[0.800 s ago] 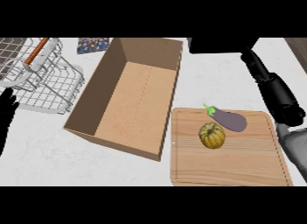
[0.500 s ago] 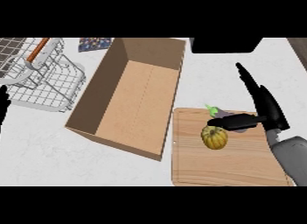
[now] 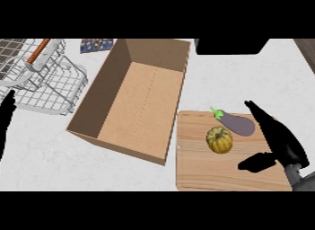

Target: Pick the squash from the cutting board and place it in the cardboard box

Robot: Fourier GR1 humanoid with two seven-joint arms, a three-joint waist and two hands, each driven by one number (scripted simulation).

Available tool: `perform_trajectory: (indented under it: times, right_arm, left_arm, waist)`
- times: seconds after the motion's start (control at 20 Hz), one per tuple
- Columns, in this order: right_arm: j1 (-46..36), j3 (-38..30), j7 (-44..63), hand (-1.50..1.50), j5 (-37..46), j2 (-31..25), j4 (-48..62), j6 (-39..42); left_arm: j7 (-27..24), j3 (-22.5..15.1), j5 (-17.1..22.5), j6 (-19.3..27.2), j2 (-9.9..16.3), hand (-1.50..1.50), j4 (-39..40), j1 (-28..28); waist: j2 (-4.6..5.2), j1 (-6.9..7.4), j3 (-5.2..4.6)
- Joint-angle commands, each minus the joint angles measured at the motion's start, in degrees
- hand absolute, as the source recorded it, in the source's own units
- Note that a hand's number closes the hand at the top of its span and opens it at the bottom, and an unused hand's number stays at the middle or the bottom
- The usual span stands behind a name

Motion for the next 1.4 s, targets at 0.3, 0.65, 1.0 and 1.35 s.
perform_trajectory:
  times: [0.3,0.65,1.0,1.35]
  right_arm:
    - [-6.03,2.81,13.74,-1.5,4.95,-9.3,-9.4,19.22]
    - [-17.59,5.58,27.15,-1.5,-3.55,-4.31,-3.53,40.74]
    - [-26.71,7.93,35.96,-1.5,-8.2,6.58,10.8,51.43]
    - [-28.52,10.08,34.38,-1.5,-5.49,9.45,19.79,53.12]
  left_arm:
    - [0.57,-0.38,-2.77,-1.29,-1.75,0.0,1.26,-2.41]
    - [0.0,-0.75,-4.51,-0.31,-3.4,0.0,2.44,-2.65]
    - [-0.94,-0.22,-4.81,-1.15,-4.11,0.0,2.85,-3.02]
    - [1.9,0.65,-5.56,-0.9,-4.27,0.0,0.25,-2.24]
  waist:
    - [0.4,1.69,0.1]
    - [0.56,2.47,0.12]
    - [0.59,2.54,0.15]
    - [0.34,1.85,0.24]
